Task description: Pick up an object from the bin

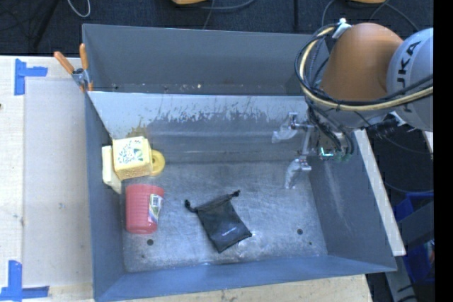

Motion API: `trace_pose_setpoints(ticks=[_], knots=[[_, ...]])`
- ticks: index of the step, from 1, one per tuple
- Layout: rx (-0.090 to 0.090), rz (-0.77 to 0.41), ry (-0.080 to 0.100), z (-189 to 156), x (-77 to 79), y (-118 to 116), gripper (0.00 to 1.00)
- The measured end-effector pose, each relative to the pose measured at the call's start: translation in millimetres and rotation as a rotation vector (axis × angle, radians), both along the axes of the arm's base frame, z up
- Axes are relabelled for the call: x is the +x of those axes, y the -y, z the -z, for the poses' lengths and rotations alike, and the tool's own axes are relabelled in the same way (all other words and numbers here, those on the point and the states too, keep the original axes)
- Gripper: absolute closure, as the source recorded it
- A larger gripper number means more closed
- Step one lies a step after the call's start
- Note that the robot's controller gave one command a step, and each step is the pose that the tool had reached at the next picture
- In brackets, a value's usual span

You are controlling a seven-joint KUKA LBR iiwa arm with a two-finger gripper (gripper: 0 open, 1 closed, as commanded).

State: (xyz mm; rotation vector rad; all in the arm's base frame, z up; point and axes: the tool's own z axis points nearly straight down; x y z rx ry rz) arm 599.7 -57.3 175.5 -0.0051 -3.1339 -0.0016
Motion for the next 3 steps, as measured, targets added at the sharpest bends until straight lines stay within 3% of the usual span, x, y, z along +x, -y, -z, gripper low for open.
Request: trace_pose_setpoints(ticks=[1, 2, 3], knots=[[-0.001, -0.001, 0.007, -4.0, 1.7, -0.1, 0.0], [-0.003, -0.206, 0.015, 27.9, -5.1, -23.5, 0.0], [0.002, -0.382, 0.006, 43.2, -2.6, -68.3, 0.0]])
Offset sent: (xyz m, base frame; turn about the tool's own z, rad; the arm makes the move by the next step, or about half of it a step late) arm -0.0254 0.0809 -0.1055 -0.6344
